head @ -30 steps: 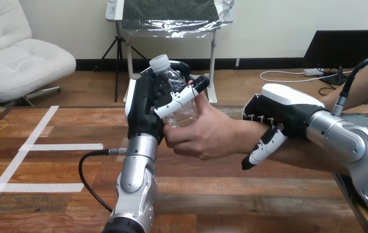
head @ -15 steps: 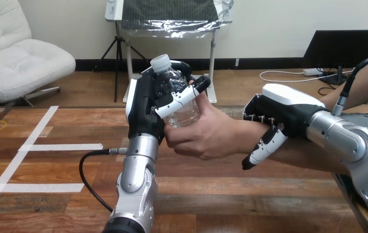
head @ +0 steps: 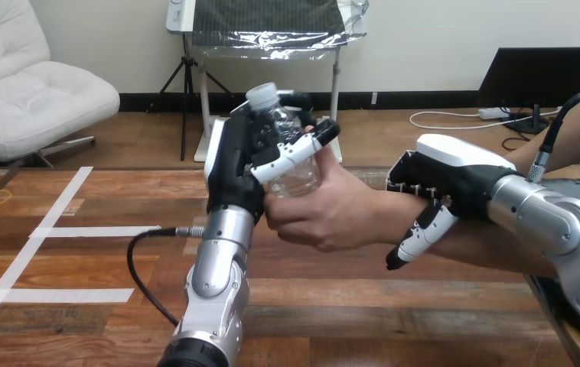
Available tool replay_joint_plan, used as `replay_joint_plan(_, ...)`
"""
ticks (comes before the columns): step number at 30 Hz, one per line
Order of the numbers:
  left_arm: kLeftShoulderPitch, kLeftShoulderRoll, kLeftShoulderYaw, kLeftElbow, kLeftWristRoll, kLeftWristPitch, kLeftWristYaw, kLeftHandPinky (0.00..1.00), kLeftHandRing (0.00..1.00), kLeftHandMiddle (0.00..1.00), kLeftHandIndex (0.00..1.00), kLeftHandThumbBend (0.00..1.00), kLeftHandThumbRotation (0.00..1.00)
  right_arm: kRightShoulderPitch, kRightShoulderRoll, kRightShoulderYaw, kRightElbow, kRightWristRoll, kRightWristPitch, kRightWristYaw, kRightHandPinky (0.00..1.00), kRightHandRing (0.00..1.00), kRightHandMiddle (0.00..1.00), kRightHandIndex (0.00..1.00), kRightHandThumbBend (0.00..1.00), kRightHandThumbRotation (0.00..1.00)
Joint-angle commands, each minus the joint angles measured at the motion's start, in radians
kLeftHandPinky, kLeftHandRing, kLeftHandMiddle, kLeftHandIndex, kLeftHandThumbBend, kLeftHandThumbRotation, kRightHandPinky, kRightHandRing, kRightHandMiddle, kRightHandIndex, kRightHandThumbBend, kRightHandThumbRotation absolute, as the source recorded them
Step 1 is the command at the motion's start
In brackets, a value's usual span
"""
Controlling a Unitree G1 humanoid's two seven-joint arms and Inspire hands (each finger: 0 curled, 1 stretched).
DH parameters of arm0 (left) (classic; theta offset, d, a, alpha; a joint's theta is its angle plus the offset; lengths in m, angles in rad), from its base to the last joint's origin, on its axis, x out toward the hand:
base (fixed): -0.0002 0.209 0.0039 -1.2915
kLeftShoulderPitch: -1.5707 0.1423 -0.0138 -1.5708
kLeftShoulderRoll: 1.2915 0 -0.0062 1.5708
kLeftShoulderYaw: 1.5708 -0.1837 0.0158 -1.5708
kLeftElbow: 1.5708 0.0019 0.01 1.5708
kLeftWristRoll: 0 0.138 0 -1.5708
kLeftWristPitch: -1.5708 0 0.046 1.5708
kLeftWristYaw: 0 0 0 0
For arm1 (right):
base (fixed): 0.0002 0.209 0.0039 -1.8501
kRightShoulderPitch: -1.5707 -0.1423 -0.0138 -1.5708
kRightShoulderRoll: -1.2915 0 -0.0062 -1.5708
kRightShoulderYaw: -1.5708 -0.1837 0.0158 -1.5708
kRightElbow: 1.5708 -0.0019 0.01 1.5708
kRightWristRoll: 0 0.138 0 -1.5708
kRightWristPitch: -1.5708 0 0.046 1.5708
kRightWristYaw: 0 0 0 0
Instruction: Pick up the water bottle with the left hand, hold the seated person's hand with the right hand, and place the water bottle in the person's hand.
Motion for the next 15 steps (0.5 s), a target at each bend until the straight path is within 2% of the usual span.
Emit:
replay_joint_plan(1, -0.003, -0.002, -0.055, -0.099, 0.041, 0.015, -0.018, 0.54, 0.66, 0.71, 0.70, 0.81, 0.49, -0.030, -0.038, -0.007, -0.025, -0.008, -0.032, 0.010, 0.33, 0.41, 0.49, 0.51, 0.86, 0.34)
replay_joint_plan(6, 0.031, 0.018, -0.063, -0.163, 0.046, 0.033, -0.020, 0.63, 0.72, 0.75, 0.73, 0.81, 0.63, -0.017, -0.059, -0.018, -0.035, 0.008, -0.051, 0.038, 0.38, 0.46, 0.54, 0.59, 0.87, 0.49)
replay_joint_plan(7, 0.037, 0.022, -0.064, -0.176, 0.047, 0.038, -0.020, 0.63, 0.72, 0.75, 0.73, 0.81, 0.63, -0.015, -0.063, -0.020, -0.036, 0.011, -0.055, 0.044, 0.38, 0.46, 0.54, 0.59, 0.87, 0.49)
replay_joint_plan(8, 0.042, 0.024, -0.065, -0.187, 0.049, 0.043, -0.019, 0.65, 0.73, 0.75, 0.73, 0.80, 0.66, -0.013, -0.067, -0.021, -0.037, 0.013, -0.057, 0.048, 0.40, 0.49, 0.56, 0.61, 0.89, 0.54)
replay_joint_plan(15, 0.094, 0.053, -0.066, -0.290, 0.044, 0.065, -0.033, 0.65, 0.73, 0.74, 0.72, 0.72, 0.75, 0.016, -0.097, -0.041, -0.065, 0.036, -0.051, 0.091, 0.46, 0.55, 0.62, 0.69, 0.97, 0.67)
